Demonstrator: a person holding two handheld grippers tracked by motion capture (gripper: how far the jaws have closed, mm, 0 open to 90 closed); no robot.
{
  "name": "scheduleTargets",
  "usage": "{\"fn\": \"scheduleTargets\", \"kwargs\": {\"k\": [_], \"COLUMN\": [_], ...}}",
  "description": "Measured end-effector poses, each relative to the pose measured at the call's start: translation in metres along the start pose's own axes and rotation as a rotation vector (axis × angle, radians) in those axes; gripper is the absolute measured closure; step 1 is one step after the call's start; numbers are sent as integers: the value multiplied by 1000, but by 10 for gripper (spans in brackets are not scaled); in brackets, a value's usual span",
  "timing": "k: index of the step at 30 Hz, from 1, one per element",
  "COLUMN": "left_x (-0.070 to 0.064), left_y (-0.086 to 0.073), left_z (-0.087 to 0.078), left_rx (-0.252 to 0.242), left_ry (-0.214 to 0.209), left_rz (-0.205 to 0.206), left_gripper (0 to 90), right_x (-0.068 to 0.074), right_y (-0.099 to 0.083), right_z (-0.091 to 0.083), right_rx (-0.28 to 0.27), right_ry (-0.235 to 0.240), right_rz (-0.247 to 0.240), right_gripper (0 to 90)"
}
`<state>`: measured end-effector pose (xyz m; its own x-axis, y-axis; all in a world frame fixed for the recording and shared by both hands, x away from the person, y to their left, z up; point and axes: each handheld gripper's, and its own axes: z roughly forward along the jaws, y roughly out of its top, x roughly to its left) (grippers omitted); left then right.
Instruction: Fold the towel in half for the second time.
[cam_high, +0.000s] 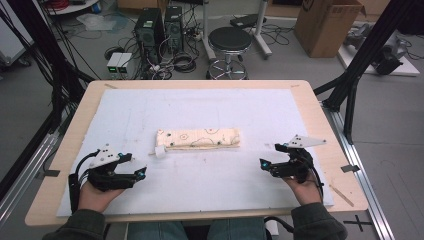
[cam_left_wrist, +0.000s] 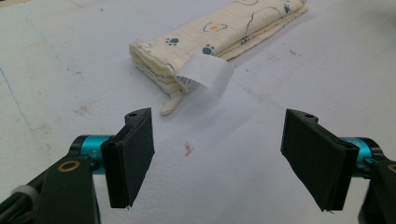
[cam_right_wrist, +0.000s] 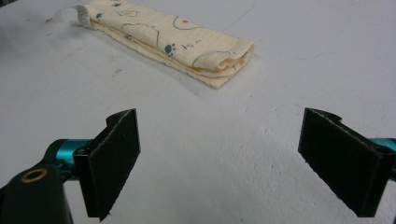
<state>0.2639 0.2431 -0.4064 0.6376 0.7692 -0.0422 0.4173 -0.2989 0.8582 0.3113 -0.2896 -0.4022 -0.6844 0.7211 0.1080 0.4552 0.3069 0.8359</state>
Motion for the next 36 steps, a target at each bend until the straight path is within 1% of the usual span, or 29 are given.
{"fn": "scheduleTargets", "kwargs": {"k": [4,6,8,9,11,13,16,17,19,22,23,25,26,31,35,36], "left_x": [-1,-2,-3,-3,-4,-5,-7,-8,-8,-7,-7,-6,-5,-4,-6,-6], "left_y": [-4,-6,-8,-9,-10,-11,-13,-14,-15,-16,-16,-18,-18,-19,-19,-18], "left_z": [-4,-5,-6,-6,-6,-6,-6,-6,-7,-9,-9,-9,-9,-10,-9,-8], "left_rx": [0,-3,-2,-1,0,5,8,8,6,-2,-8,-4,-2,-17,-9,-9], "left_ry": [7,9,9,11,10,11,9,10,7,11,13,13,12,15,15,12], "left_rz": [6,1,-3,0,2,10,19,19,16,19,15,15,17,11,28,27], "left_gripper": [259,259,258,258,258,258,258,258,258,257,256,256,256,256,255,255], "right_x": [1,1,2,1,2,2,4,4,5,7,7,8,7,8,8,8], "right_y": [-5,-7,-9,-11,-13,-15,-17,-18,-20,-24,-25,-27,-28,-29,-29,-29], "right_z": [-3,-4,-6,-6,-8,-8,-9,-9,-10,-12,-13,-14,-14,-14,-12,-11], "right_rx": [-2,-5,-3,-10,-7,-11,-2,-7,-6,-10,-13,-10,-12,-16,-9,-7], "right_ry": [-4,-5,-6,-7,-4,-7,-6,-7,-1,-7,-8,-9,-7,-6,-8,-8], "right_rz": [3,0,9,3,16,7,7,6,9,7,8,16,12,19,14,7], "right_gripper": [122,122,122,122,122,122,122,122,122,122,122,122,122,122,122,122]}}
